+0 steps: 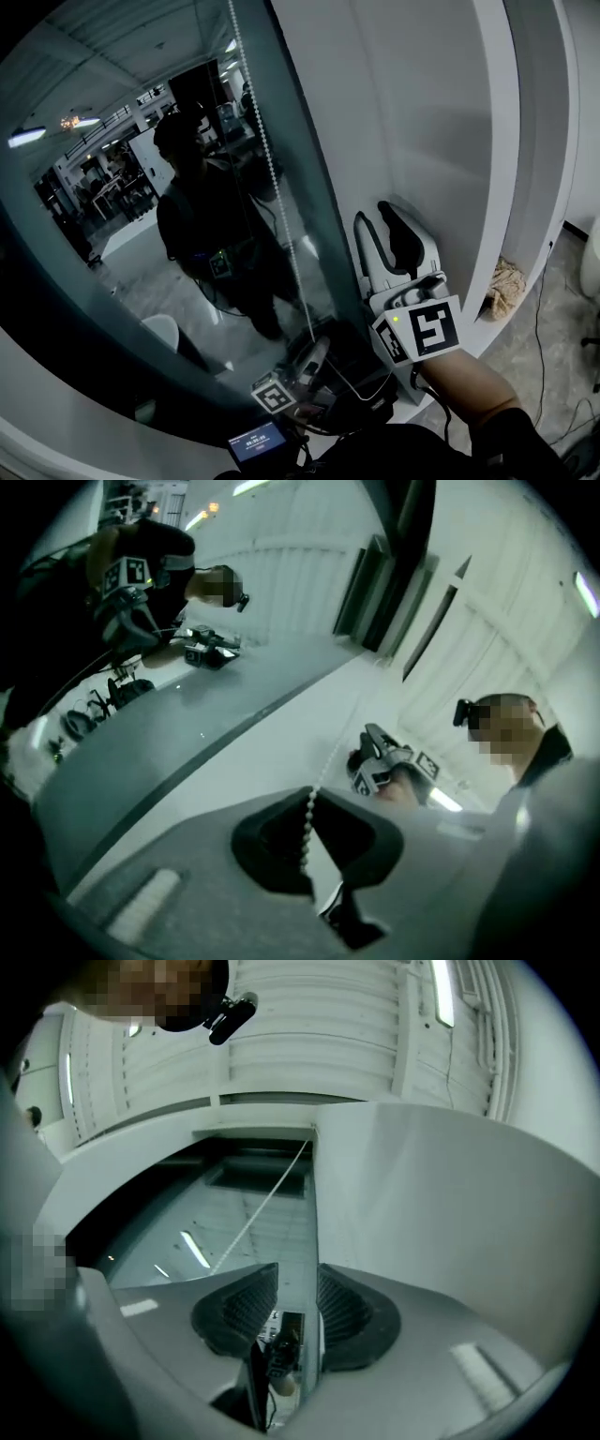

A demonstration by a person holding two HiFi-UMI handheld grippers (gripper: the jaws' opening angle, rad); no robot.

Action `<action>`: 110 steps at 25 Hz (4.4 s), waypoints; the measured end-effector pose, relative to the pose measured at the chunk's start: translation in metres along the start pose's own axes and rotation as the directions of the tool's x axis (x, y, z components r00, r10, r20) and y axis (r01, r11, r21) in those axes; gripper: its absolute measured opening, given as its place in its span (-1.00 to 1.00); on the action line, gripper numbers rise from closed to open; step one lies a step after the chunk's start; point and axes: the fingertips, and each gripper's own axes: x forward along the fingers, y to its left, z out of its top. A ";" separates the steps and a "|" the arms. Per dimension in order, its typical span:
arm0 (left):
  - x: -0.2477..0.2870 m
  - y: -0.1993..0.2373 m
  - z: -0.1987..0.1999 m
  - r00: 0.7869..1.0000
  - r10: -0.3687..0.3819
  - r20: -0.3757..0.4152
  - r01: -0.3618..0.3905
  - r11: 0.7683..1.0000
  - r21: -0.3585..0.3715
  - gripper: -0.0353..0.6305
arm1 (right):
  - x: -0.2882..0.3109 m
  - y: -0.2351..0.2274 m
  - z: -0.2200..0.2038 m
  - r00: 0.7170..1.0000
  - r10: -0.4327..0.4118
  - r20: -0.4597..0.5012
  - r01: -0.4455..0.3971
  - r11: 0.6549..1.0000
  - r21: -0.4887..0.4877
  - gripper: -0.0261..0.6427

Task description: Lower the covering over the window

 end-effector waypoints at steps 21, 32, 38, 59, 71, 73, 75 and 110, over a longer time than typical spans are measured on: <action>-0.032 0.028 0.026 0.980 0.199 -0.006 -0.193 0.957 0.216 -0.88 | 0.011 -0.012 0.006 0.989 -0.131 0.065 0.133 0.991 -0.033 -0.91; -0.076 0.084 0.019 0.714 0.679 0.173 -0.678 0.608 0.413 -0.19 | -0.038 0.049 -0.008 0.967 0.214 -0.141 -0.256 0.821 -0.510 -0.92; -0.016 0.023 0.002 0.890 0.443 0.112 -0.440 0.767 0.466 -0.35 | -0.070 0.057 -0.033 0.916 0.294 -0.274 -0.399 0.742 -0.539 -0.92; 0.152 -0.174 -0.014 0.995 -0.102 -0.017 0.090 0.768 0.634 -0.07 | -0.244 0.086 -0.197 0.614 0.389 -0.687 -0.693 0.683 -0.233 -0.92; 0.160 -0.177 0.015 0.986 -0.102 0.133 0.005 0.809 0.588 -0.89 | -0.272 0.072 -0.199 0.582 0.378 -0.720 -0.669 0.726 -0.159 -0.92; 0.156 -0.174 0.016 0.987 -0.087 0.133 -0.008 0.809 0.588 -0.90 | -0.273 0.066 -0.197 0.598 0.363 -0.715 -0.645 0.747 -0.161 -0.91; 0.151 -0.164 0.014 0.992 -0.051 0.115 -0.027 0.806 0.592 -0.90 | -0.278 0.058 -0.197 0.609 0.359 -0.707 -0.607 0.785 -0.124 -0.90; 0.076 -0.093 0.001 0.992 0.104 0.077 -0.129 0.854 0.505 -0.89 | 0.010 0.048 0.053 0.882 0.470 0.030 -0.424 0.763 0.489 -0.88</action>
